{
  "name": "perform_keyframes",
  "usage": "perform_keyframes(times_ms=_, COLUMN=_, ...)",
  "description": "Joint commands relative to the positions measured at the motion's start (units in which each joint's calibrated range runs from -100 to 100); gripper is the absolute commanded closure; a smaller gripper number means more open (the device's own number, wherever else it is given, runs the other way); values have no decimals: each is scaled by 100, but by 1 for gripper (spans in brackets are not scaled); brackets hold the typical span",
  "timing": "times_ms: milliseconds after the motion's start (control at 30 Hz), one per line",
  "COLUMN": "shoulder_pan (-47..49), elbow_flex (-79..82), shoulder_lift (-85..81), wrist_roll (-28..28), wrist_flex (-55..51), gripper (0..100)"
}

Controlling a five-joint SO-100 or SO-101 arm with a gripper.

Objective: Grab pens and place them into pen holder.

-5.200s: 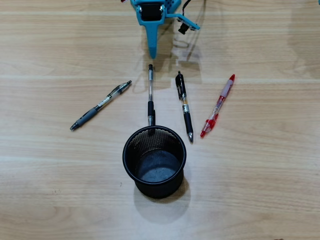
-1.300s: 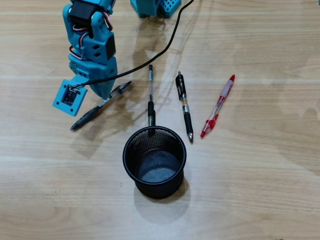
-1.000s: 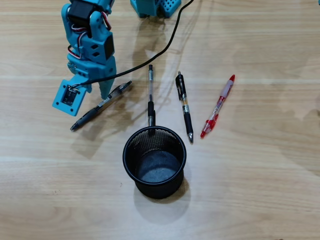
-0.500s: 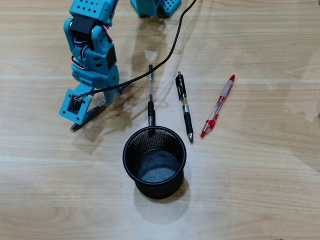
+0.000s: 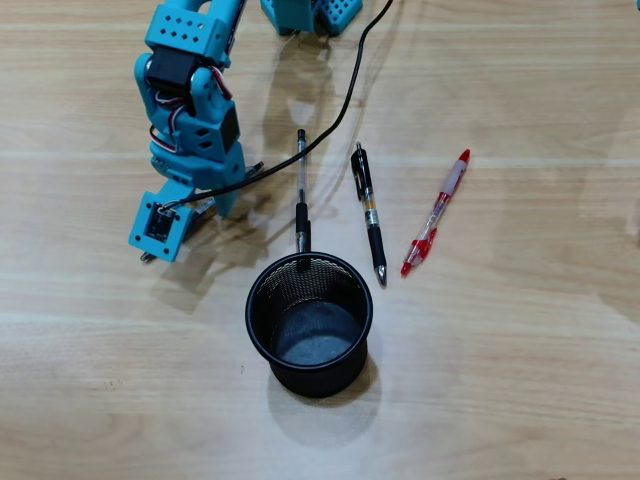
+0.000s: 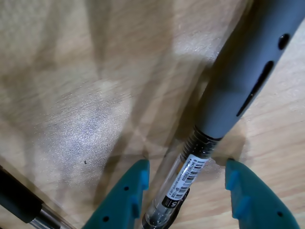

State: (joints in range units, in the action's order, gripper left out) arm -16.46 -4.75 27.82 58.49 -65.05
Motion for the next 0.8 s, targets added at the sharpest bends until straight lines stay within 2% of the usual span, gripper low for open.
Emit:
perform_keyframes(times_ms=0, shoulder_pan=-29, elbow_flex=-151, shoulder_lift=53, wrist_roll=0, wrist_flex=44, gripper=89)
perform_keyframes(times_ms=133, shoulder_pan=-65, elbow_flex=-151, shoulder_lift=120, wrist_roll=0, wrist_flex=35, gripper=96)
perform_keyframes(times_ms=567, shoulder_pan=-328, elbow_flex=-350, shoulder_lift=-73, wrist_roll=-51, wrist_flex=44, gripper=98)
perform_keyframes(times_ms=767, shoulder_pan=-337, elbow_flex=-539, shoulder_lift=-1005, wrist_roll=-584, wrist_flex=52, gripper=98)
